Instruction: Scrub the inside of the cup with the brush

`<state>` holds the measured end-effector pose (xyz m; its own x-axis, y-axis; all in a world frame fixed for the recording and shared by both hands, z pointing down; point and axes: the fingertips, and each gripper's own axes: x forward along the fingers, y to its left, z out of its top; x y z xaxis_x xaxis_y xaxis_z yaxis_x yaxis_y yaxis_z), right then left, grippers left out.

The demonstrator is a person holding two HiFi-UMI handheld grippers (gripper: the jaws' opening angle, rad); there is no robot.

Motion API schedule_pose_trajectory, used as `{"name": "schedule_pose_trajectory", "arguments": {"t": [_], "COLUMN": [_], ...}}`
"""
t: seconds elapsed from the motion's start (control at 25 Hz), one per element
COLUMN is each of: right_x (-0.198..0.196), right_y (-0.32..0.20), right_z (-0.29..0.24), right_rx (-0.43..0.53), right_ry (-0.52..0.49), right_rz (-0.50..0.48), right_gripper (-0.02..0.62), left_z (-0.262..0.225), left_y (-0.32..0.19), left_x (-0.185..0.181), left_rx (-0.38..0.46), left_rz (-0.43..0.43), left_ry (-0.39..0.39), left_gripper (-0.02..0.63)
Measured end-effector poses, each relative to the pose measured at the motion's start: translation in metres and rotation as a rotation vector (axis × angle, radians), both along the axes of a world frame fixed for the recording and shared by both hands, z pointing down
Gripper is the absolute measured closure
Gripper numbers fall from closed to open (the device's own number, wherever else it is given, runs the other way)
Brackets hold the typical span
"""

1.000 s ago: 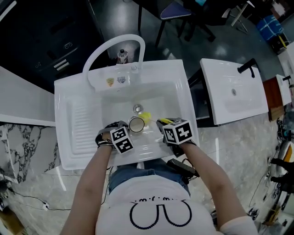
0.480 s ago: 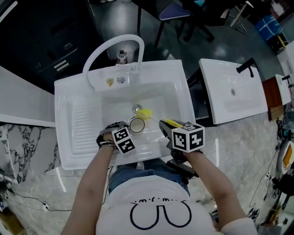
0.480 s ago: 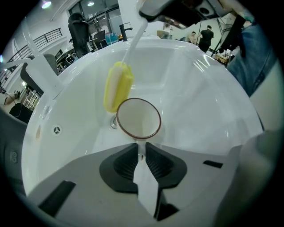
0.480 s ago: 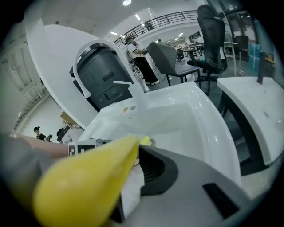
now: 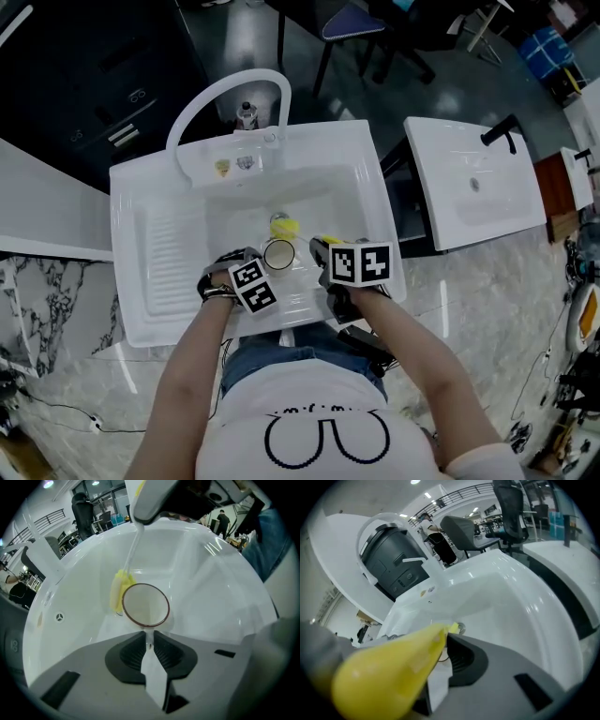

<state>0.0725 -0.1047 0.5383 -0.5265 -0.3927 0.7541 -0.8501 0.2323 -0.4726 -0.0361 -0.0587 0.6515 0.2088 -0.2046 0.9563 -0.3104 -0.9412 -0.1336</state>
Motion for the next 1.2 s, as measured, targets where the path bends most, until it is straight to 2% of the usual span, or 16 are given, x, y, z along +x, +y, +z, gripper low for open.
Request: {"name": "schedule_pose_trajectory", "arguments": {"t": [0.2, 0.44, 0.64, 0.88, 1.04, 1.2], "right_x": [-0.008, -0.009, -0.002, -0.009, -0.024, -0.032], "right_y": [-0.009, -0.005, 0.007, 0.023, 0.021, 0.012], "right_z": [0.021, 0.012, -0.021, -0.043, -0.039, -0.024], "right_rx": [-0.095, -0.095, -0.074, 0.04, 0.098, 0.097], "right_ry": [-0.075, -0.074, -0.099, -0.01, 0.057, 0.094], "right_rz": [0.114, 0.105, 0.11, 0.011, -0.112, -0.189], "right_gripper": [0.555, 0.555, 0.555, 0.555, 0.555, 0.555], "left_z": [0.0, 0.003, 0.002, 0.001, 0.0, -0.002], "left_y": [0.0, 0.005, 0.002, 0.001, -0.001, -0.003], "left_x": [0.0, 0.001, 0.0, 0.001, 0.0, 0.004], "left_rx": [0.004, -0.007, -0.018, -0.031, -0.01, 0.02], "left_rz": [0.004, 0.018, -0.029, -0.069, -0.056, -0.007], "left_ry": [-0.002, -0.009, 0.015, 0.045, 0.028, 0.002], "left_gripper": [0.543, 0.543, 0.543, 0.543, 0.543, 0.543]}}
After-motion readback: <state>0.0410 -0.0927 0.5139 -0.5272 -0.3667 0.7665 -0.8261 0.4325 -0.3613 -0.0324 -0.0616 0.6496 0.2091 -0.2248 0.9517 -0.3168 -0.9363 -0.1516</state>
